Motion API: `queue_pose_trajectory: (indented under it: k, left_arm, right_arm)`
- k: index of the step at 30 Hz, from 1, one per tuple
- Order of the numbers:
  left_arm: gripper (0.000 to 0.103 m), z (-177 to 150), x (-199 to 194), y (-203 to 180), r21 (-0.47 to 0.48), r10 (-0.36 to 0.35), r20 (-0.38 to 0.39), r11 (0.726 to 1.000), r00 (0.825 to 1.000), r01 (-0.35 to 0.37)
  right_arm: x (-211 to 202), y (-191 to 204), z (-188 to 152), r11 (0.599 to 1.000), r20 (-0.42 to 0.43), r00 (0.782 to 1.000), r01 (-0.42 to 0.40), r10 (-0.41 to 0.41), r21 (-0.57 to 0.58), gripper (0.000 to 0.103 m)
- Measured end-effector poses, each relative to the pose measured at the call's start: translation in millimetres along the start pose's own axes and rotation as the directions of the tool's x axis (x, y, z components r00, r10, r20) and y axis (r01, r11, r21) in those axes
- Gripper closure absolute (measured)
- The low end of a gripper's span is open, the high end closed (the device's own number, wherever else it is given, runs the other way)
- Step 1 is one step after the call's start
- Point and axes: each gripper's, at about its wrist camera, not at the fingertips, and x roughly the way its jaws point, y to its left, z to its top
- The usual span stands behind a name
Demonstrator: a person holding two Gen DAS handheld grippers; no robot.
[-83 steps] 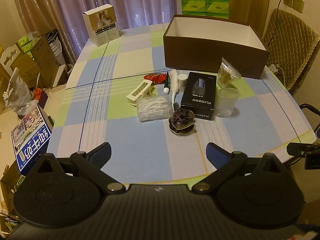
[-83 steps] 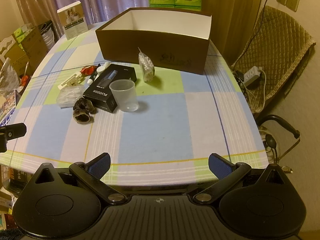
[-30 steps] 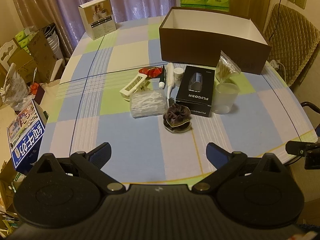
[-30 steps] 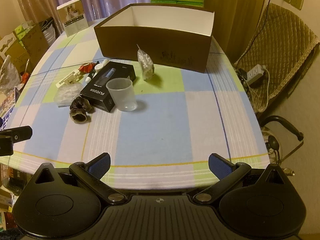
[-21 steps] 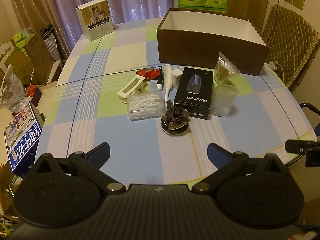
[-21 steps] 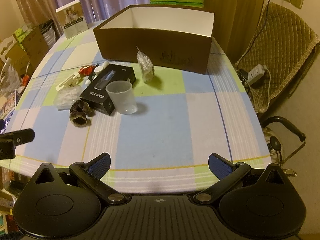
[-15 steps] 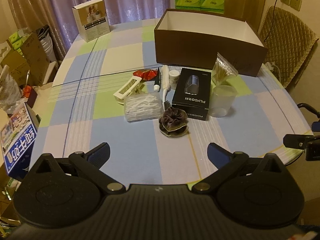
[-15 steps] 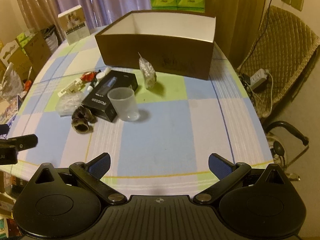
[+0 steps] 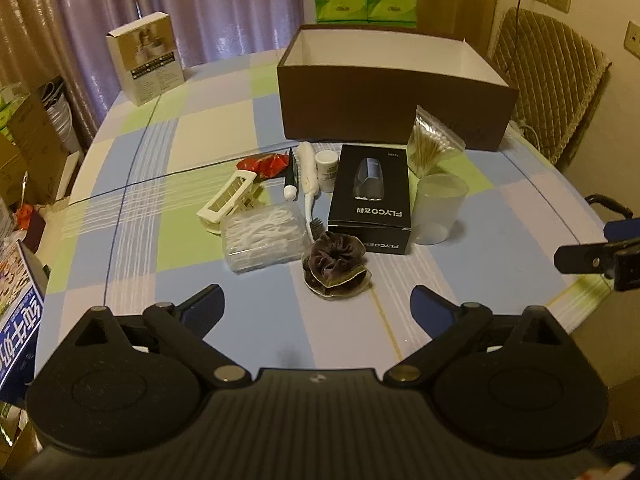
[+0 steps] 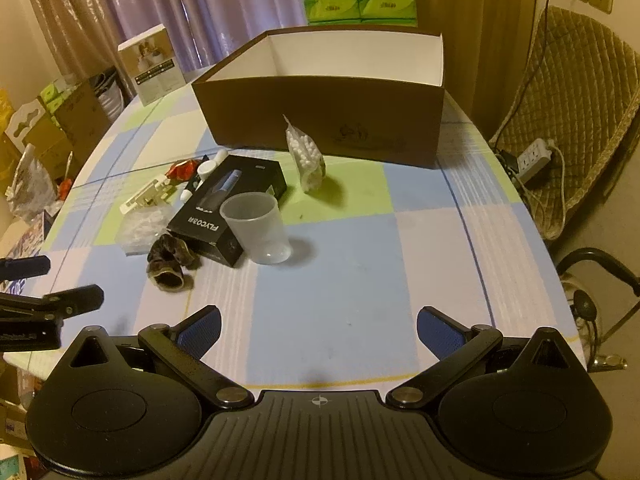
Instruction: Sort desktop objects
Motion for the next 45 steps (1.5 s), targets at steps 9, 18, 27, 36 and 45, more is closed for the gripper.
queue_pose_trajectory:
  k: [9, 18, 27, 36, 45]
  left_arm:
    - [0.023, 10, 33, 3, 0.026, -0.070, -0.035, 0.997, 0.997, 0.071]
    - [0.035, 19, 69, 8, 0.042, -0.102, -0.084, 0.994, 0.991, 0.106]
    - [0.036, 25, 95, 12, 0.016, -0.129, -0.119, 0.991, 0.984, 0.132]
    - [0.051, 27, 120, 16, -0.042, -0.178, -0.163, 0.984, 0.970, 0.174]
    - [0.081, 24, 119, 27, -0.073, -0.224, -0.151, 0.974, 0.963, 0.215]
  right_arm:
    - [16, -1, 11, 0.999, -0.016, 1.000, 0.025, -0.025, 0.027, 0.002]
    - [37, -4, 19, 0.997, -0.051, 0.998, 0.048, -0.045, 0.065, 0.002]
    - [56, -8, 26, 0.994, -0.094, 0.994, 0.058, -0.050, 0.088, 0.002]
    - [68, -14, 35, 0.994, -0.116, 0.992, 0.060, -0.049, 0.092, 0.002]
    - [77, -10, 44, 0.998, -0.128, 0.992, 0.027, -0.021, 0.050, 0.002]
